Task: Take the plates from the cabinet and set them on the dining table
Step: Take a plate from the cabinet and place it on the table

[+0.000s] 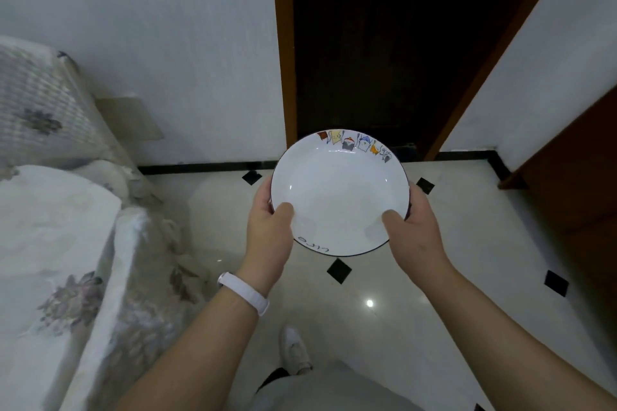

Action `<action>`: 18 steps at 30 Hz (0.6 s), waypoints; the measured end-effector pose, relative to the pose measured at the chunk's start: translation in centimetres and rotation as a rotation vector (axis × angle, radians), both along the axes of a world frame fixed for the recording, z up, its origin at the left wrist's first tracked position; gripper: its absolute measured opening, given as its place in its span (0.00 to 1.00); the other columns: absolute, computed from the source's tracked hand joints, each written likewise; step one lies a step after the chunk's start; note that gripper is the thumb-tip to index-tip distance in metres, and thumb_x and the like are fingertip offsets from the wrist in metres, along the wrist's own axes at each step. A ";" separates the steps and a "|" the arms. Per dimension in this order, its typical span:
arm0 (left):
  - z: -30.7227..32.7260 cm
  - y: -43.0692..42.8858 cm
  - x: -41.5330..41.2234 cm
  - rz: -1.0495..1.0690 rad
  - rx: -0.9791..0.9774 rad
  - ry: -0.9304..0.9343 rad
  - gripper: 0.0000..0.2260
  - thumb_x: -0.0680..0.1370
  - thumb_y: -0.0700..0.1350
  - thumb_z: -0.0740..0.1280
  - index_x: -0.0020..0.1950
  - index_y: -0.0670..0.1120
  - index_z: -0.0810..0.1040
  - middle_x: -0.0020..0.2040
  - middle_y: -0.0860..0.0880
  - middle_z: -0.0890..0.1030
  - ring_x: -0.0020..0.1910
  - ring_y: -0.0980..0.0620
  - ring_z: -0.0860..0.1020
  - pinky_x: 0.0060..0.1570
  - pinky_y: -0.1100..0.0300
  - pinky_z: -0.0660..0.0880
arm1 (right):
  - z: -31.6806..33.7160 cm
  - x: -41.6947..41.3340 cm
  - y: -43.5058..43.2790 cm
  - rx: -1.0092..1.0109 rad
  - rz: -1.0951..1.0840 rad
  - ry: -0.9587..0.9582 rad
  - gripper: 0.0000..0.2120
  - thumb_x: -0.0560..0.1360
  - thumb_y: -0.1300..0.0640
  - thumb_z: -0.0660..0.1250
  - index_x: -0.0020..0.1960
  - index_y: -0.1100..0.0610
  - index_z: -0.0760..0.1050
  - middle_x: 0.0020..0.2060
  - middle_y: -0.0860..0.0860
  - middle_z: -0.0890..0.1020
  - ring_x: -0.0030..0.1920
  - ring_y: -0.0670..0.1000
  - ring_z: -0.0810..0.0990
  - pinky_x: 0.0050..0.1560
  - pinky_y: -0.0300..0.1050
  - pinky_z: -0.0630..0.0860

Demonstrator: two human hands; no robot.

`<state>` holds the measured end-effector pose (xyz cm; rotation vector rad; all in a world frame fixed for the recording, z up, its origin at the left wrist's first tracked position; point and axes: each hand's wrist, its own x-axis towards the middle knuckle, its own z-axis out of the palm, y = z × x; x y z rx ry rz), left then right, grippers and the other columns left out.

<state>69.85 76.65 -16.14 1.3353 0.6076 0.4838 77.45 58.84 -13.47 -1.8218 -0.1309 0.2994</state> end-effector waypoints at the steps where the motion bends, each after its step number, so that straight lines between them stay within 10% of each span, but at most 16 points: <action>1: 0.2 1.4 1.1 0.005 -0.002 -0.008 0.25 0.71 0.35 0.58 0.63 0.55 0.76 0.58 0.50 0.82 0.56 0.48 0.80 0.45 0.57 0.78 | 0.2 1.0 1.4 0.007 0.003 -0.010 0.24 0.74 0.68 0.59 0.64 0.47 0.71 0.51 0.39 0.79 0.48 0.35 0.78 0.38 0.28 0.74; 11: -0.4 10.3 6.5 0.113 0.029 0.037 0.27 0.69 0.36 0.59 0.66 0.52 0.76 0.59 0.48 0.82 0.57 0.45 0.80 0.50 0.50 0.79 | -0.4 8.1 10.8 0.032 0.104 -0.009 0.23 0.73 0.68 0.59 0.62 0.46 0.71 0.51 0.41 0.80 0.50 0.39 0.79 0.41 0.33 0.75; 18: -0.4 14.2 10.6 0.255 0.020 0.078 0.25 0.74 0.27 0.55 0.59 0.53 0.78 0.51 0.54 0.83 0.48 0.57 0.81 0.40 0.66 0.76 | -2.4 14.6 16.7 0.031 0.234 0.048 0.25 0.74 0.67 0.60 0.67 0.48 0.69 0.54 0.41 0.78 0.54 0.41 0.76 0.43 0.35 0.73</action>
